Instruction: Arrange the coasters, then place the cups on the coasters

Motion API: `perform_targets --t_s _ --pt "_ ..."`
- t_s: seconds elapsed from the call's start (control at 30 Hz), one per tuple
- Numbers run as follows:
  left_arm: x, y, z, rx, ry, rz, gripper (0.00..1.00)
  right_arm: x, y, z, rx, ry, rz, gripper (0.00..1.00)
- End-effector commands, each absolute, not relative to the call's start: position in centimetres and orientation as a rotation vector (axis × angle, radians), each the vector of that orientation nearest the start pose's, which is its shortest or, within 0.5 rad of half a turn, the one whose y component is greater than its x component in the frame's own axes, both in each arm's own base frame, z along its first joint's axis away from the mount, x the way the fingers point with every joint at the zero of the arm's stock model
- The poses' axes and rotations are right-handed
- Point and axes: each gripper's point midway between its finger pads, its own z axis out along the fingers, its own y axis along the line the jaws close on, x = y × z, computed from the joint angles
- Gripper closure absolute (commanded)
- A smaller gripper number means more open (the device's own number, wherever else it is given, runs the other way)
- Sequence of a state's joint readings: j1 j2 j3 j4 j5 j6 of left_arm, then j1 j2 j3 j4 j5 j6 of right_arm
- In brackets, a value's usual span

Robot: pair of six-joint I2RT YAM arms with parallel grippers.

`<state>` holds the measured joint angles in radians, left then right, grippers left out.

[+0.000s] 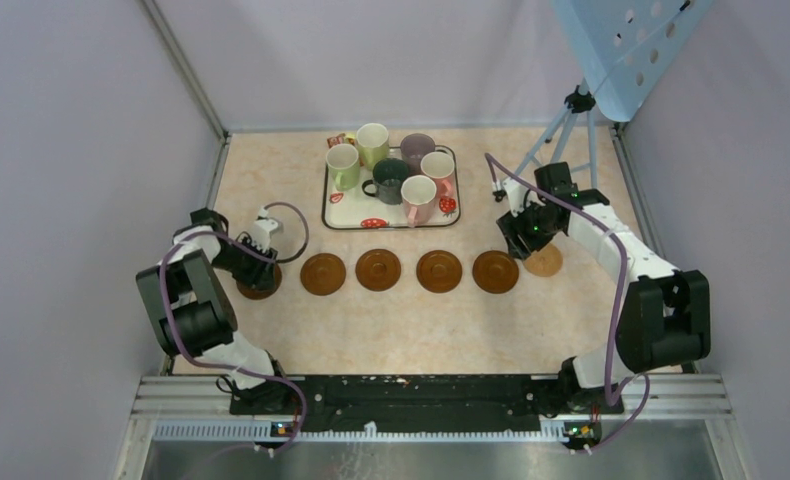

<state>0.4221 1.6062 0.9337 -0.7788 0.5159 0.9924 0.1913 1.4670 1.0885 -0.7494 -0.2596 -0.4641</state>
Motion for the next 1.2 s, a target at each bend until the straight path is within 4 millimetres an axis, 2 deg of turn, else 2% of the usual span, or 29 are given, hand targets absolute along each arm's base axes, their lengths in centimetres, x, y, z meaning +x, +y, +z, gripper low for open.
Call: perform_targets --t_s 0.0,0.27,0.4,0.5,0.6,0.7,0.8,0.97,1.17 --pt "25.6 4.3 2.0 0.77 2.604 -0.56 0.48 31.5 8.5 11.5 -0.931 2.455 0.258 0.46" --pt "26.3 4.2 2.2 0.79 2.597 -0.559 0.47 31.3 7.8 11.1 -0.934 2.478 0.247 0.46" --pt "26.6 3.7 2.9 0.807 2.582 -0.563 0.41 31.2 7.2 10.9 -0.921 2.499 0.242 0.46" --pt "27.6 3.9 4.4 0.794 2.559 -0.535 0.33 30.9 6.0 10.5 -0.901 2.525 0.223 0.46" --pt "29.4 4.3 7.0 0.764 2.509 -0.495 0.26 31.1 4.2 10.0 -0.871 2.55 0.162 0.46" --pt "31.6 4.4 10.1 0.735 2.438 -0.467 0.21 31.7 2.2 9.0 -0.831 2.579 0.08 0.46" --pt "33.1 4.3 12.3 0.702 2.391 -0.463 0.18 32.7 0.9 7.7 -0.797 2.608 0.011 0.48" --pt "34.4 4.3 14.1 0.664 2.343 -0.455 0.13 34.6 0.6 6.0 -0.758 2.625 -0.017 0.5" --pt "35.0 4.8 15.2 0.625 2.315 -0.386 0.08 35.2 -0.2 4.2 -0.782 2.67 -0.061 0.53"
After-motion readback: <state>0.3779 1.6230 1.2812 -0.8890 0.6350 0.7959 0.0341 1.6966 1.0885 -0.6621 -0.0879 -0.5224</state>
